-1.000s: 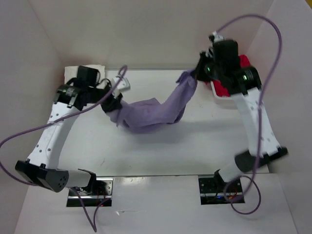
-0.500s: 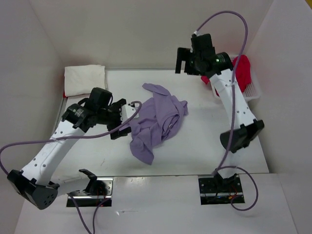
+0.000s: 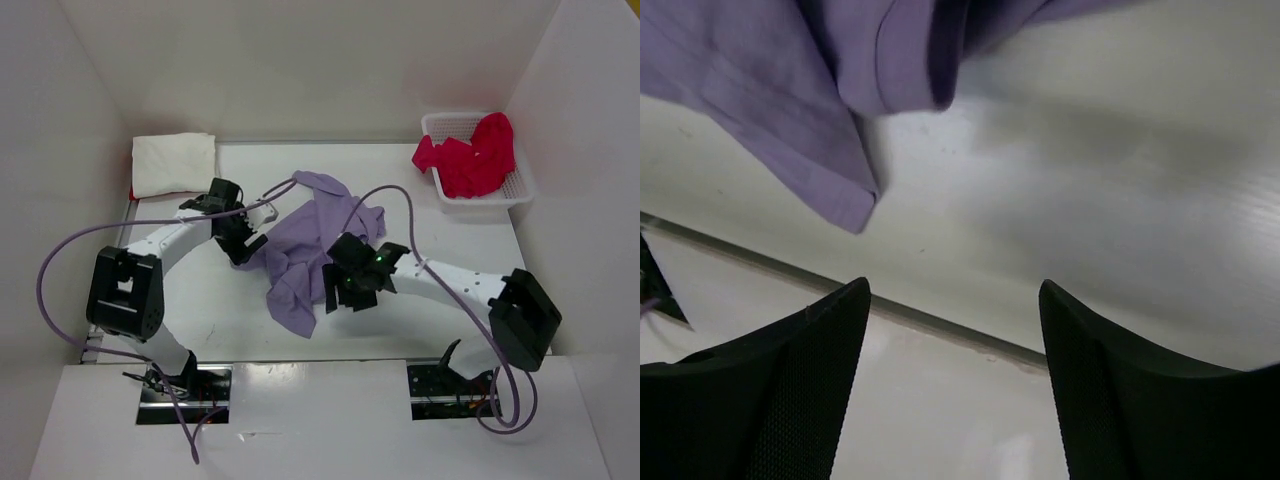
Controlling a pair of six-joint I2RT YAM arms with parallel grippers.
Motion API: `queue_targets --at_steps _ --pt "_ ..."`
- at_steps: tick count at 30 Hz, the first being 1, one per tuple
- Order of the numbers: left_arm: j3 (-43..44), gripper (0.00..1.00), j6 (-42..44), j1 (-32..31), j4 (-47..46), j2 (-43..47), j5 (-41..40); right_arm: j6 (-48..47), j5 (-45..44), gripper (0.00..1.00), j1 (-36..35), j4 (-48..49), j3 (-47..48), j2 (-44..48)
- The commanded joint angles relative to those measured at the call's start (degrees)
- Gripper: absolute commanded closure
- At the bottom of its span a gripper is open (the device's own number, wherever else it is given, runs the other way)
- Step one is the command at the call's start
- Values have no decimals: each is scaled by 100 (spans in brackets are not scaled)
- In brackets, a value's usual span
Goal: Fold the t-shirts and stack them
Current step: Flatten out the tshirt
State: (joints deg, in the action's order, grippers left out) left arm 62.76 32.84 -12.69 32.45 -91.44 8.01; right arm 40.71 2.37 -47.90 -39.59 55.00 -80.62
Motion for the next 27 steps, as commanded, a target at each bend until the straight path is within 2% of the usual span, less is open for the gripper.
queue_targets --at_steps 1,8,13,15,17,18,21,22,23,24,27 --pt "-1 11 29 -32 -459 -487 -195 535 -148 25 -622 795 220 -234" --pt "-53 11 -23 21 -626 -1139 -335 412 -149 18 -1511 848 924 -1648" --pt "-54 15 -252 21 -854 -1481 -897 534 -711 14 -1539 707 1039 -2396" --pt "-54 24 -252 21 -854 -1482 -898 535 -764 14 -1469 786 1039 -2511" --pt "-106 38 -252 21 -854 -1482 -732 535 -764 17 -1416 935 987 -2511" --pt "-106 48 -304 21 -854 -1482 -731 535 -704 22 -1354 1119 986 -2564" --pt "-54 62 -305 21 -802 -1482 -800 456 -519 68 -1214 1418 854 -2625" --pt "-54 78 -305 21 -801 -1543 -801 403 -431 90 -1213 1489 854 -2626" --pt "68 90 -365 82 -740 -1544 -801 403 -431 100 -1152 1490 854 -2626" --pt "69 99 -366 82 -679 -1544 -862 324 -431 100 -1151 1490 854 -2626" --pt "375 100 -419 310 -504 -1351 -863 53 -579 100 -828 1332 994 -2389"
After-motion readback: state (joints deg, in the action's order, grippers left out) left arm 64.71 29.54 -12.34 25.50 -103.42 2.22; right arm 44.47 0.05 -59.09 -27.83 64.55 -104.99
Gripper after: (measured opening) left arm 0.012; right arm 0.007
